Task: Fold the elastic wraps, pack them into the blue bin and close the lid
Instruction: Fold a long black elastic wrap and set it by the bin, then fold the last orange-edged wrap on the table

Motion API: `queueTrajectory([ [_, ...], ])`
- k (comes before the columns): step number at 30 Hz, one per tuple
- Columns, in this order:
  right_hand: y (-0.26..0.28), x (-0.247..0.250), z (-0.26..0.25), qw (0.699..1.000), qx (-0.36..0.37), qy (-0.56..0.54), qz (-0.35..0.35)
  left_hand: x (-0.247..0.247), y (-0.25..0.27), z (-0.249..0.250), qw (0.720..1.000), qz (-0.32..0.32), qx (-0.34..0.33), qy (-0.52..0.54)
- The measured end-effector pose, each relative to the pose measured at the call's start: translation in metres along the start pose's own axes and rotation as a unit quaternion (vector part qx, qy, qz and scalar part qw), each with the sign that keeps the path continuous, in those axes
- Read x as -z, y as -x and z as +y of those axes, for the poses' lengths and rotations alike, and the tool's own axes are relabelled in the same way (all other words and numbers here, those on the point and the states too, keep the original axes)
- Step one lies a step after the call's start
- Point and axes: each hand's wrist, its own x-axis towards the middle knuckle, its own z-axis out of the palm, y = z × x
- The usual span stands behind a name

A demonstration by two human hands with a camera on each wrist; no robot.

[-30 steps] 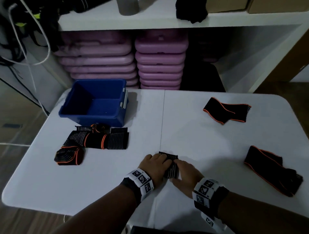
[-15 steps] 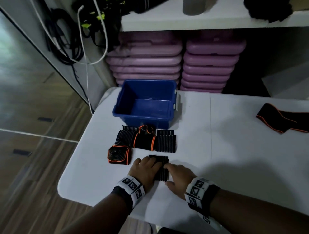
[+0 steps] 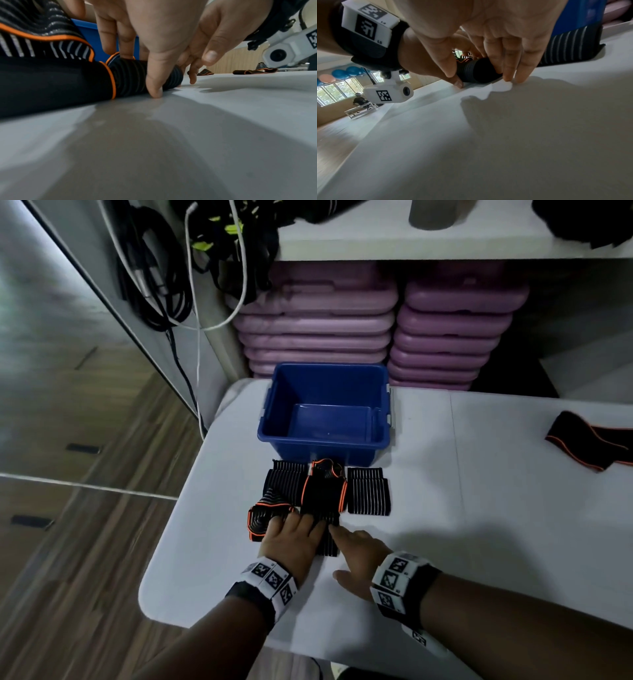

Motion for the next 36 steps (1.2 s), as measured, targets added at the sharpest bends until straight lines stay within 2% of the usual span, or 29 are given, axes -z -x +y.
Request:
queueTrajectory([
  [3, 0.002, -0.001, -0.001, 1.000, -0.010, -0.006, -0.011, 0.000, -0.003, -0.003, 0.999, 0.016, -0.026, 0.012],
  [10, 0.011, 0.001, 0.010, 0.999, -0.009, -0.043, 0.022, 0.018, -0.009, 0.003, 0.999, -0.035, -0.026, 0.020],
  [13, 0.026, 0.006, 0.028, 0.998, -0.029, -0.049, 0.021, 0.036, -0.014, 0.017, 0.999, -0.038, -0.027, 0.014],
  [17, 0.049, 0.009, 0.071, 0.994, -0.077, -0.069, 0.028, 0.069, -0.037, 0.056, 0.995, -0.065, -0.069, 0.020],
  [22, 0.103, 0.018, 0.145, 0.983, -0.124, -0.107, 0.087, 0.089, -0.082, 0.133, 0.982, -0.095, -0.162, 0.027],
  [26, 0.163, 0.025, 0.224, 0.967, -0.185, -0.124, 0.120, 0.104, -0.117, 0.221, 0.968, -0.119, -0.217, 0.038],
  [30, 0.231, 0.033, 0.310, 0.949, -0.239, -0.133, 0.159, 0.117, -0.154, 0.323, 0.957, -0.129, -0.254, 0.051],
  [36, 0.313, 0.046, 0.409, 0.930, -0.273, -0.117, 0.215, 0.121, -0.199, 0.452, 0.947, -0.119, -0.283, 0.091],
])
